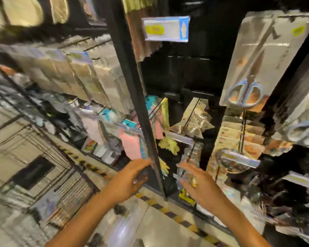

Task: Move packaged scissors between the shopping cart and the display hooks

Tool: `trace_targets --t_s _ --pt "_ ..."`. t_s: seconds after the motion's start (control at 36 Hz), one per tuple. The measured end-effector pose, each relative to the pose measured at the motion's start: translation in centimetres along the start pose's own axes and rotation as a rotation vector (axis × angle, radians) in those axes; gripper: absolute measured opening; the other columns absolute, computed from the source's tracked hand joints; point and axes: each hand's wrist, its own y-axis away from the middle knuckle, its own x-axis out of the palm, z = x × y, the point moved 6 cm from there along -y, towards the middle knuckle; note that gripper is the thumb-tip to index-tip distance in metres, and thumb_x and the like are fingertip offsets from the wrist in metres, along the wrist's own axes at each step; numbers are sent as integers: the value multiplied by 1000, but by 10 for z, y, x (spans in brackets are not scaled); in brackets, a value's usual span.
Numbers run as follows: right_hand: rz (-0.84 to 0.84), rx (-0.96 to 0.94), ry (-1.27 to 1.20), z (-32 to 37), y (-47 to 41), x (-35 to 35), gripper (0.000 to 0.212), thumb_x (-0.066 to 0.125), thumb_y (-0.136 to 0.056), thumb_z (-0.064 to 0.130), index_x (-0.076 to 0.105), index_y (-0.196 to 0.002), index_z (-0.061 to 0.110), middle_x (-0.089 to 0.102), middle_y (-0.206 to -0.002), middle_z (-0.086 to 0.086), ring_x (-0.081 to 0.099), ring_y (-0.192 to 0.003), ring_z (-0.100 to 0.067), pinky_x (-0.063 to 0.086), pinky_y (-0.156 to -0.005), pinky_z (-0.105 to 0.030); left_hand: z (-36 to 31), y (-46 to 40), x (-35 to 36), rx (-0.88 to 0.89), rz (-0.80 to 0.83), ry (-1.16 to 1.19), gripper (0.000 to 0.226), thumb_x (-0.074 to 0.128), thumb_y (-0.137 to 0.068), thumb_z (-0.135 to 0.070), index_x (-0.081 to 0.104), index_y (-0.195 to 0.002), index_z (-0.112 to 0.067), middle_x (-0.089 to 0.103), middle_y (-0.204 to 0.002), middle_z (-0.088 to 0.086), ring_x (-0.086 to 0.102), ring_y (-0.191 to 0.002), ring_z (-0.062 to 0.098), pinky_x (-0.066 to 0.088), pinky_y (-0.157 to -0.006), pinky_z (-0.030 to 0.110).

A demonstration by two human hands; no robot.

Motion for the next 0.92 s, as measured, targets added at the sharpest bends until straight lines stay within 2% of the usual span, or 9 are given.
trace_targets --t_s 0.08,0.17,0.22,0.31,0.42,0.56,0.67,0.83,0.92 --pt "146 -33 57 7 -10 51 47 59 -100 33 46 -144 40 35 -145 28 34 -137 3 35 -112 -22 43 50 1 -117 -9 -54 55 63 -95 -22 46 -146 -30 48 -146 -13 47 -133 7 42 -109 27" --pt "284 -81 109 15 -19 101 47 60 -99 35 46 -144 39 40 -149 23 40 -138 -3 37 -107 -20 81 108 -1 -283 -1 -93 50 60 -96 -27 48 -145 -31 48 -146 -13 46 -130 3 44 -105 23" --pt "370 -108 140 28 -25 131 47 59 -99 33 47 -144 35 45 -144 19 47 -127 1 37 -100 -15 100 146 -2 -395 2 -83 51 59 -98 -28 47 -146 -32 47 -151 -9 47 -135 10 42 -109 27" --pt "508 -129 127 50 -32 173 44 59 -100 31 44 -136 51 47 -134 23 50 -103 9 39 -83 -8 121 196 -6 -559 4 -70 51 54 -102 -29 38 -151 -31 34 -156 -14 37 -141 8 25 -106 12" --pt "605 -180 220 68 -40 230 52 61 -98 35 43 -147 34 43 -147 17 44 -133 -4 40 -107 -22 155 269 -3 -727 -14 21 54 55 -102 -24 36 -153 -26 36 -154 -11 41 -140 15 28 -102 13" --pt "703 -226 318 102 -51 300 51 57 -96 49 40 -144 49 39 -151 24 37 -140 1 33 -116 -24 204 366 4 -857 -130 95 47 55 -98 -32 48 -145 -29 52 -145 -5 52 -131 18 37 -103 18" --pt "766 -227 350 140 -51 356 52 59 -97 45 44 -146 42 41 -148 22 38 -138 0 29 -115 -21 244 437 10 -960 -191 161 55 58 -97 -36 41 -149 -38 46 -152 -12 44 -139 14 35 -112 24" --pt "853 -255 409 186 -53 427 52 64 -96 38 49 -145 32 48 -146 13 44 -136 -3 34 -114 -20 281 506 14 -1104 -273 277 48 58 -100 -30 45 -146 -29 48 -149 -7 47 -136 16 33 -111 24" --pt "877 -280 439 202 -57 455 51 65 -96 35 49 -145 32 48 -140 17 44 -131 1 36 -105 -10 298 528 14 -1145 -305 306 47 57 -101 -29 46 -147 -26 46 -151 -6 45 -138 16 32 -113 25"
